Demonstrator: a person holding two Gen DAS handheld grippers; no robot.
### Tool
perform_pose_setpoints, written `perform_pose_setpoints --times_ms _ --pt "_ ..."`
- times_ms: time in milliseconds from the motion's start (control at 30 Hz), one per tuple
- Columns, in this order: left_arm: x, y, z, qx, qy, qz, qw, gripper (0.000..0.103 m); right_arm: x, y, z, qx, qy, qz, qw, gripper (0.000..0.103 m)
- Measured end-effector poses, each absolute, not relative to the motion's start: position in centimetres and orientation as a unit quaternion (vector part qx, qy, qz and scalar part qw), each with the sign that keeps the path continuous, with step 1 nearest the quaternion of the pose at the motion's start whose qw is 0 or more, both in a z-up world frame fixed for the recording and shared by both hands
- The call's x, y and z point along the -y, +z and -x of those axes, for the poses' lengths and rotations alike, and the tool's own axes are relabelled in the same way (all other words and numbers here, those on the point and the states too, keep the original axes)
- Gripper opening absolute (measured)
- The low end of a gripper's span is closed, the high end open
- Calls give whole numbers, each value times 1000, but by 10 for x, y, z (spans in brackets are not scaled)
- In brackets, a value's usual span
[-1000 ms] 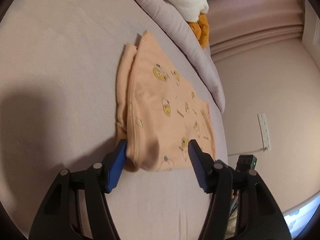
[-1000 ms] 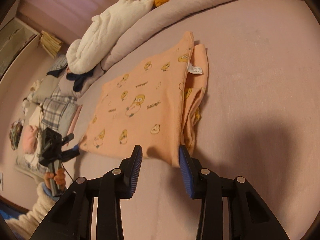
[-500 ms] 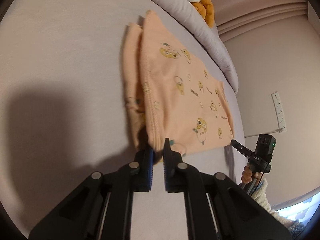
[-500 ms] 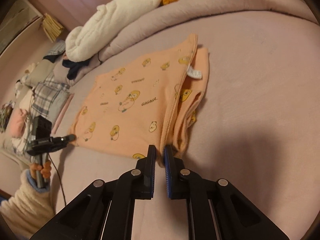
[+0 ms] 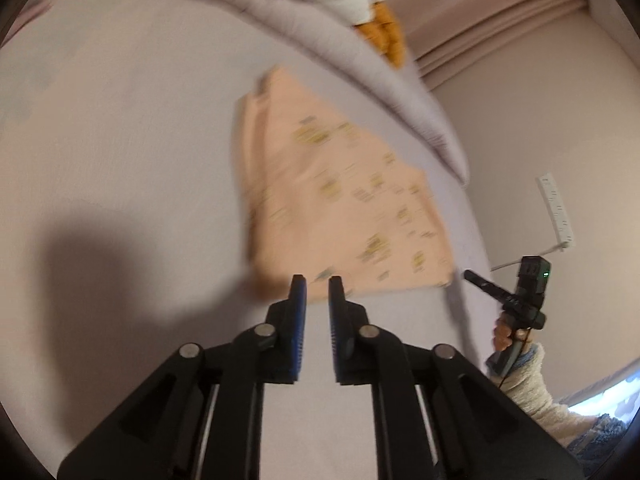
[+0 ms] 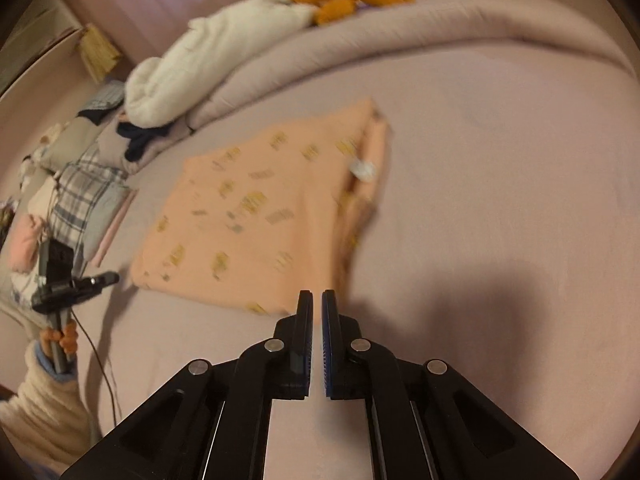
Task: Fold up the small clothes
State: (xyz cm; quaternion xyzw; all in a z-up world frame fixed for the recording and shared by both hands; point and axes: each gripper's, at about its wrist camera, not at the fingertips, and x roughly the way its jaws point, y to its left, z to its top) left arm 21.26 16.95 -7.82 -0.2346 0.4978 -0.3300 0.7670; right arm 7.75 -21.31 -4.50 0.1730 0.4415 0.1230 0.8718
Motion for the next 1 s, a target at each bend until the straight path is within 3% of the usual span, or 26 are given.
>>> perform_pose_setpoints --times_ms 133,300,333,400,633,667,767,833,1000 --pt "-133 -73 -236 -490 -334 230 772 13 190 -41 -110 -439 130 -155 875 2" --pt "-108 -108 -246 -537 -298 183 767 13 166 -65 -135 -479 111 -104 865 2" --pt "-110 -117 -240 -548 -291 169 765 13 166 -73 -134 -491 101 -96 860 2" --pt "-121 -127 -228 -552 -292 156 765 2 170 -84 -125 -506 93 -90 853 2" --pt "-157 -136 -198 -570 -285 204 743 0 189 -89 -97 -508 100 -141 844 2" --pt "-161 -133 -192 -567 -284 207 745 3 188 -85 -95 -507 100 -136 845 2" --pt "-176 -125 -182 -555 -279 233 748 27 183 -76 -88 -494 110 -130 853 11" --pt "-184 -121 -182 -548 -267 260 749 34 181 -71 -90 -483 121 -138 856 21" --pt "-183 -118 -201 -530 -238 297 758 57 165 -66 -103 -464 147 -143 862 24"
